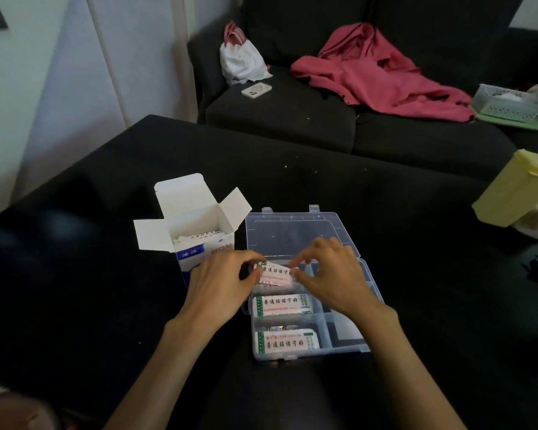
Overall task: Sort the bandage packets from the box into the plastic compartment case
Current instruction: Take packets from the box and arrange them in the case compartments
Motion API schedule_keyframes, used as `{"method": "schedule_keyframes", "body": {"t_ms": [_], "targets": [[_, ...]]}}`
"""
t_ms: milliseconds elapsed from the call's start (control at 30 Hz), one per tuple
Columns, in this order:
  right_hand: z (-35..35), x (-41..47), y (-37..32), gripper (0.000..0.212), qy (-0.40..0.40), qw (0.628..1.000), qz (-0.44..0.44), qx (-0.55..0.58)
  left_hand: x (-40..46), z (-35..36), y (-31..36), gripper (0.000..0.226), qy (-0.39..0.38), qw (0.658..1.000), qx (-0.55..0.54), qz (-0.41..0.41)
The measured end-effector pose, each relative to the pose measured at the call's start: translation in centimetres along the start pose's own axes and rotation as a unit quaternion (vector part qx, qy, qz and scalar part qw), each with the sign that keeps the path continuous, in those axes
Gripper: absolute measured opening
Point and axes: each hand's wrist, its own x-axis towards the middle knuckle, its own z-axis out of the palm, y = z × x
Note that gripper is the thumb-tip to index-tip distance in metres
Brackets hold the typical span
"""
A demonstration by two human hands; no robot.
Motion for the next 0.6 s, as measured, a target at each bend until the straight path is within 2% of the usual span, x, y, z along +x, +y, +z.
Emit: {"method": "schedule_keyframes", "body": {"t_ms": [133,233,333,433,500,600], "targets": [[0.3,0.0,-0.1,0.025,-0.027,1.0,0.012,0.01,0.2,0.1,0.4,0.032,-0.001,0.998,-0.055,-0.02],[0.3,0.1,-0.1,0.022,-0.03,0.998,0.024,0.049,0.5,-0.1,0.8,0.024,-0.018,0.992,-0.115,-0.052],[0.4,0.1,0.0,0.02,-0.032,0.997,0.019,0.073,0.4,-0.3,0.8,0.018,-0.014,0.997,-0.054,-0.053],[0.4,0.0,0.0,0.022,-0.029,0.998,0.01,0.052,0.1,-0.7,0.7,0.023,0.019,0.999,0.021,-0.027],[0.3,0.0,0.0,0.025,-0.027,0.999,0.0,0.026,0.1,-1.0,0.6,0.026,0.035,0.998,0.012,-0.041],[0.3,0.2,-0.1,0.028,-0.018,0.999,-0.023,0.016,0.2,-1.6,0.3,0.011,0.035,0.995,-0.017,-0.091]]}}
